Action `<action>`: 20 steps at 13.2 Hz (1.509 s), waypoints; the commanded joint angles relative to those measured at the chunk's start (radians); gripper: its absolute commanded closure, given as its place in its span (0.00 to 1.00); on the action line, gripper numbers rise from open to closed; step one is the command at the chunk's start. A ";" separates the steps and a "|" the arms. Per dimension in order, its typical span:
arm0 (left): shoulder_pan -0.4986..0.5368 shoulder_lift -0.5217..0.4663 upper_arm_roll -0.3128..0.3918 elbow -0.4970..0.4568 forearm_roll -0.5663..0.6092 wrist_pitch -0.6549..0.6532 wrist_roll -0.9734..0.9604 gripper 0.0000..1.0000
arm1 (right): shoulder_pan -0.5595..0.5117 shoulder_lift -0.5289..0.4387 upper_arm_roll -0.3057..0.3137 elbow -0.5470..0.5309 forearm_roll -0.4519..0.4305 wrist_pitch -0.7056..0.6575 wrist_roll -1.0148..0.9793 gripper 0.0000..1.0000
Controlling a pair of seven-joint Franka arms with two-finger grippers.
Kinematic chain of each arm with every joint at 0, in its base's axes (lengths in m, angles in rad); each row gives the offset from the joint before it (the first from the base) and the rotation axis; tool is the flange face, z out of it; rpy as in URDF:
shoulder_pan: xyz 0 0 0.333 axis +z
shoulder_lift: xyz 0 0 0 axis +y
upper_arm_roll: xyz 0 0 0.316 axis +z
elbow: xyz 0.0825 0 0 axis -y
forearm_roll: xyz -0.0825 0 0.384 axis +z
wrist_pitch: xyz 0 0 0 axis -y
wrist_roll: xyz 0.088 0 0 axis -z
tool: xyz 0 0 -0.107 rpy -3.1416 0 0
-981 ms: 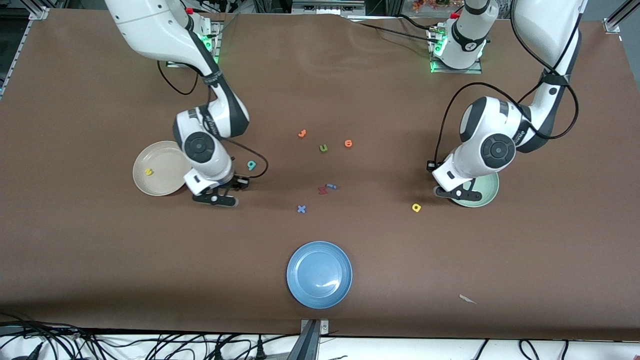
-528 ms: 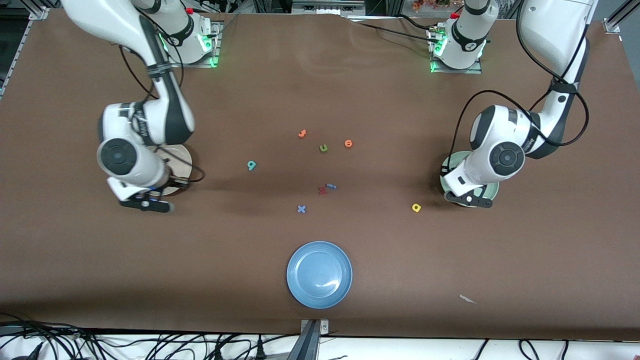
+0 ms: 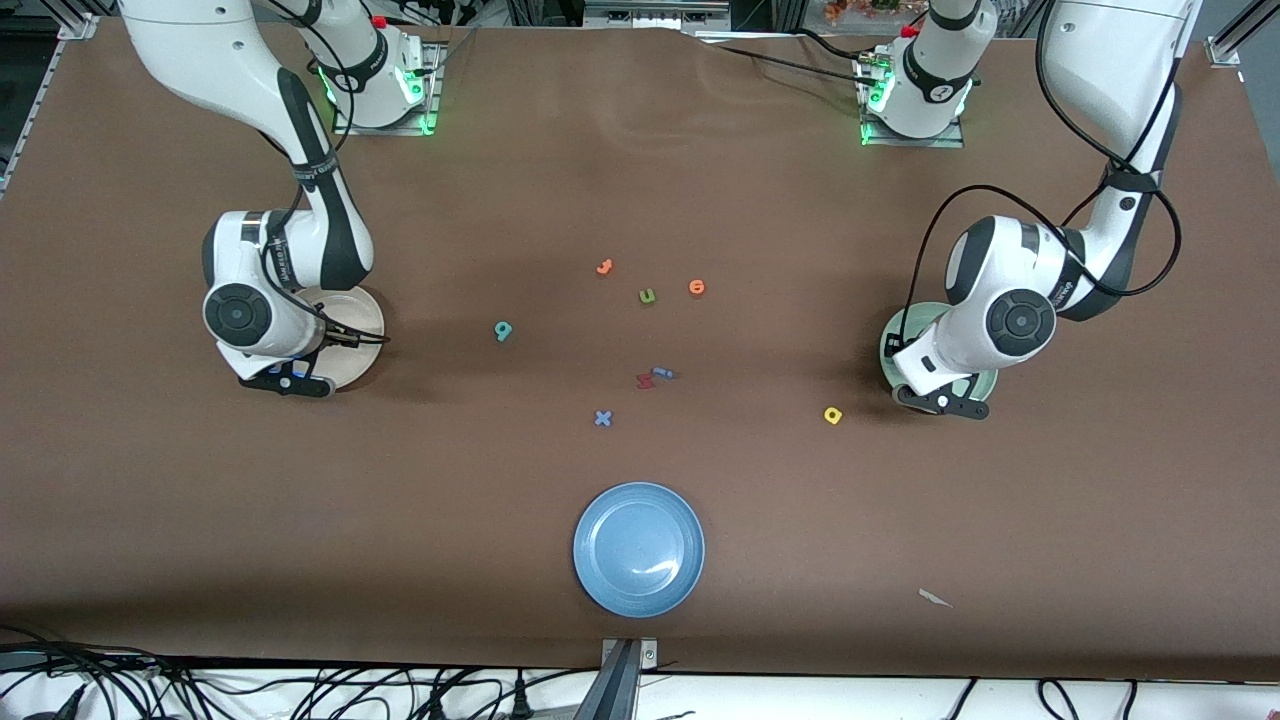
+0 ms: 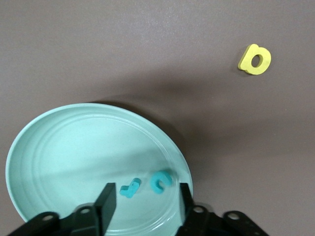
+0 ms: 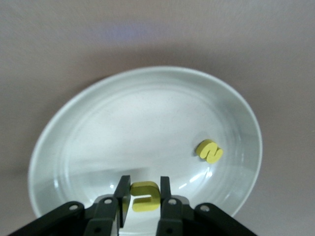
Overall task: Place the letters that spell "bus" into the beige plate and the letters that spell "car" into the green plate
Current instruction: 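Drop the teal c and yellow u into the green and white plates, then grasp the yellow D and teal 6 with the left and right grippers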
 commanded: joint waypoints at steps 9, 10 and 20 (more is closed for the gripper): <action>-0.079 0.084 -0.038 0.128 -0.137 0.136 -0.027 0.30 | 0.026 -0.080 0.235 0.149 0.075 -0.095 0.474 0.01; -0.086 0.110 -0.038 0.143 -0.134 0.159 -0.031 0.30 | 0.031 -0.057 0.277 0.149 0.075 -0.046 0.551 0.01; -0.145 0.219 0.031 0.200 -0.126 0.274 -0.028 0.30 | 0.065 0.046 0.357 0.092 0.113 0.188 0.857 0.06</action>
